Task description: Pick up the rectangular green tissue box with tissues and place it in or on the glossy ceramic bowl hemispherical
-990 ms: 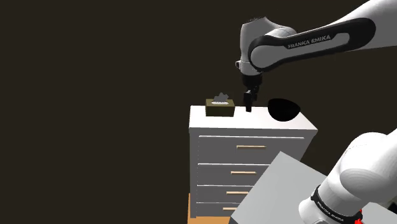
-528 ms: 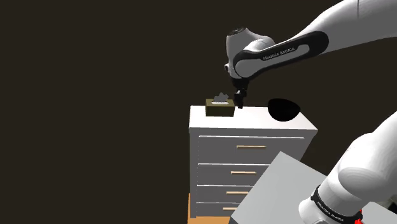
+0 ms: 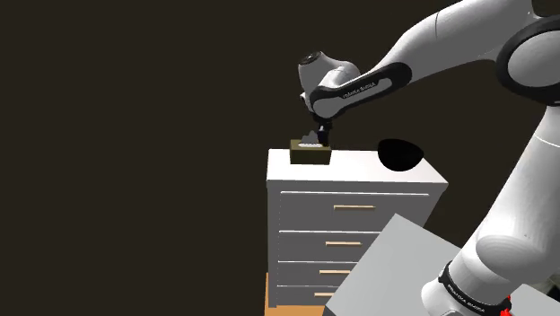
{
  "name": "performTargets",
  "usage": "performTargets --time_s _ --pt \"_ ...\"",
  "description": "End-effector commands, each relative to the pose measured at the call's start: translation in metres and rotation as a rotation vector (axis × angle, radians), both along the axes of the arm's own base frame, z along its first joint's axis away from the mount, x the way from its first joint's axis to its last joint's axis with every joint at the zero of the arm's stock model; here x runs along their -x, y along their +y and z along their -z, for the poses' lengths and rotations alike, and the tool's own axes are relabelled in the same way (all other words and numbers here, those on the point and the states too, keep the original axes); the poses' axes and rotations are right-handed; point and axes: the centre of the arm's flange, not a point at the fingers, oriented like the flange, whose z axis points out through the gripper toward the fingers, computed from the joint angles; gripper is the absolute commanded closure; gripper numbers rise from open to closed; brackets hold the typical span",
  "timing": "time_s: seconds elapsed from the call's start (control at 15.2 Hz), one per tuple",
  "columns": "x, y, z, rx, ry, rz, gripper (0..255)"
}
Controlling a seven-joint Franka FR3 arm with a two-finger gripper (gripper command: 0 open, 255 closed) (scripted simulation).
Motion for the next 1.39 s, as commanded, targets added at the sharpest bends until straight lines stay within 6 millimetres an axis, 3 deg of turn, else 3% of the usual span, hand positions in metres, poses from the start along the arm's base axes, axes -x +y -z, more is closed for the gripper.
performTargets --time_s 0.0,0.4,0.86,1.32 --pt "-0.022 -0.008 0.011 0.037 -0.001 -0.028 0" --pt "-0.08 -0.024 0.032 0.131 -0.005 -0.1 0" --pt "-0.08 -0.046 0.066 0.131 -0.005 -0.1 0" --pt "-0.08 -0.046 0.066 0.131 -0.005 -0.1 0"
